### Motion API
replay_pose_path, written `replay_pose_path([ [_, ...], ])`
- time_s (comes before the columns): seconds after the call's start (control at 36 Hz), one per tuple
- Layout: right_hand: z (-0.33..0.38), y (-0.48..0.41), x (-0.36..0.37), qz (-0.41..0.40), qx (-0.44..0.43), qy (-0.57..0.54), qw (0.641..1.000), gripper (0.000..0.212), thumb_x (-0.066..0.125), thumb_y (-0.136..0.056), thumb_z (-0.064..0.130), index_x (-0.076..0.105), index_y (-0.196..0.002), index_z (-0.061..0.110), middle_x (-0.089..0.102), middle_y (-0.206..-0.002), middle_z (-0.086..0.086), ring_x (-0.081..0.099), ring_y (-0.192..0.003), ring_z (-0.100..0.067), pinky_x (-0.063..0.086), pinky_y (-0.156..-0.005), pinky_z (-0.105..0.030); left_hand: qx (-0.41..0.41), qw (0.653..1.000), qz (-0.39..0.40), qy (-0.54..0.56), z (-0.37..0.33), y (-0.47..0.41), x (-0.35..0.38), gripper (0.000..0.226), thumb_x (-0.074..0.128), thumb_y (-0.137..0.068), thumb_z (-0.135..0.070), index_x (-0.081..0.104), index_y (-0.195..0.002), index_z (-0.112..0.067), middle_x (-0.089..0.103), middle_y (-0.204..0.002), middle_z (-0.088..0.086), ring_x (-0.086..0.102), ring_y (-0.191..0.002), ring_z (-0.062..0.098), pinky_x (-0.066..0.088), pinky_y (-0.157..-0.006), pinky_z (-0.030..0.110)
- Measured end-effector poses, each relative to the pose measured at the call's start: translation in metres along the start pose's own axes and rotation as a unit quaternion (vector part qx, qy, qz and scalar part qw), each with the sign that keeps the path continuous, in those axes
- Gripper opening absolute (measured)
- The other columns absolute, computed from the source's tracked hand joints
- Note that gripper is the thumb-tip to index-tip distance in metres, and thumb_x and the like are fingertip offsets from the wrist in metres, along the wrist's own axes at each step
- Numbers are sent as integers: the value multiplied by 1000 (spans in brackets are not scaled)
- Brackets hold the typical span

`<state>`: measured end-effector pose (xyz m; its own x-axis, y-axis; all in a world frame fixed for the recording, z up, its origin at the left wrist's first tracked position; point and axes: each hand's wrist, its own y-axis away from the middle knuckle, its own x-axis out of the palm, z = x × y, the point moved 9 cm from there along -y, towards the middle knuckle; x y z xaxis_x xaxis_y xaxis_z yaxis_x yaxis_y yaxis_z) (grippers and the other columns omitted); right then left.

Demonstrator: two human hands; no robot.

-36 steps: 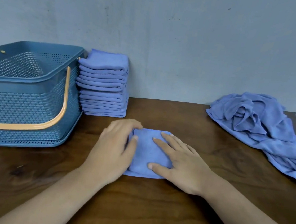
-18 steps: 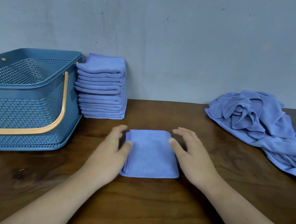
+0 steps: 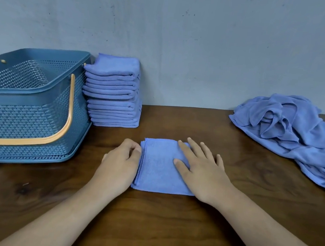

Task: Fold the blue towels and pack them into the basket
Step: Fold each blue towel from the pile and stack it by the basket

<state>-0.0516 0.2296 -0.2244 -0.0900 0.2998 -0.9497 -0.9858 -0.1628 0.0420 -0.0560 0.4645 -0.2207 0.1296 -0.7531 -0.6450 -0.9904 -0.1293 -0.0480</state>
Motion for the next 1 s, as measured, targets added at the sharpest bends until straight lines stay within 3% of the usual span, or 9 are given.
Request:
replay_pose_path([
  [0.11,1,-1,1,31,2,22,999,67,20,-103,73,0,-164,52,-7,-175,20,-8,-163,-21,3,-129,-60,0,1000,0,19,-6,2,0,21,46,-104,-52,62,-97,-40,71,-84,-18,66,-93,13,54,-86,41],
  [0.25,7,-10,-4,72,18,29,997,71,32,-96,74,10,-161,53,0,-176,11,-3,-162,-31,10,-124,-66,3,1000,-9,17,-13,6,-1,29,55,-87,-72,59,-92,-44,68,-84,-24,65,-91,17,55,-90,47],
  [0.44,19,-18,7,96,50,40,993,84,35,-90,74,7,-164,47,-8,-177,1,-10,-160,-42,5,-118,-77,10,1000,-18,-13,-16,3,1,20,69,-94,-47,63,-84,-31,67,-78,-22,62,-71,2,53,-94,50],
  [0.58,15,-14,8,79,47,34,995,86,30,-92,75,-6,-165,48,-13,-176,3,-13,-161,-37,-1,-121,-75,22,999,-45,14,-18,3,-7,17,69,-99,-36,65,-84,-28,68,-72,-7,64,-68,9,56,-67,36],
  [0.72,16,-11,7,52,38,29,998,85,28,-92,76,-9,-163,49,-14,-176,5,-12,-162,-35,-1,-122,-74,38,998,-38,-24,-16,1,-4,13,66,-101,-32,59,-89,-29,67,-74,-5,64,-66,13,54,-61,37],
  [0.78,18,-9,4,19,15,9,1000,83,31,-93,78,-6,-163,51,-14,-176,9,-12,-162,-31,0,-123,-72,62,996,-49,-39,-17,0,-4,13,65,-100,-24,55,-94,-30,64,-85,-10,62,-77,11,50,-67,31],
  [0.89,24,3,-8,-67,-89,-2,994,72,36,-99,74,22,-164,45,-2,-175,20,-13,-161,-10,5,-128,-63,210,969,-93,-86,-52,14,-8,27,55,-100,-13,59,-119,-31,58,-119,-18,52,-113,8,45,-100,35],
  [0.94,26,6,-1,-38,-109,7,993,69,30,-101,73,20,-164,46,1,-174,22,-13,-160,-5,3,-129,-60,262,956,-42,-128,-67,21,6,38,45,-104,-23,56,-139,-34,54,-142,-21,44,-138,0,32,-120,35],
  [1.0,26,6,7,6,-108,-5,994,70,27,-102,72,7,-165,49,-5,-174,22,-16,-160,-5,0,-130,-56,262,943,37,-199,-67,25,27,49,31,-109,-33,41,-157,-37,38,-162,-24,20,-154,-6,11,-131,36],
])
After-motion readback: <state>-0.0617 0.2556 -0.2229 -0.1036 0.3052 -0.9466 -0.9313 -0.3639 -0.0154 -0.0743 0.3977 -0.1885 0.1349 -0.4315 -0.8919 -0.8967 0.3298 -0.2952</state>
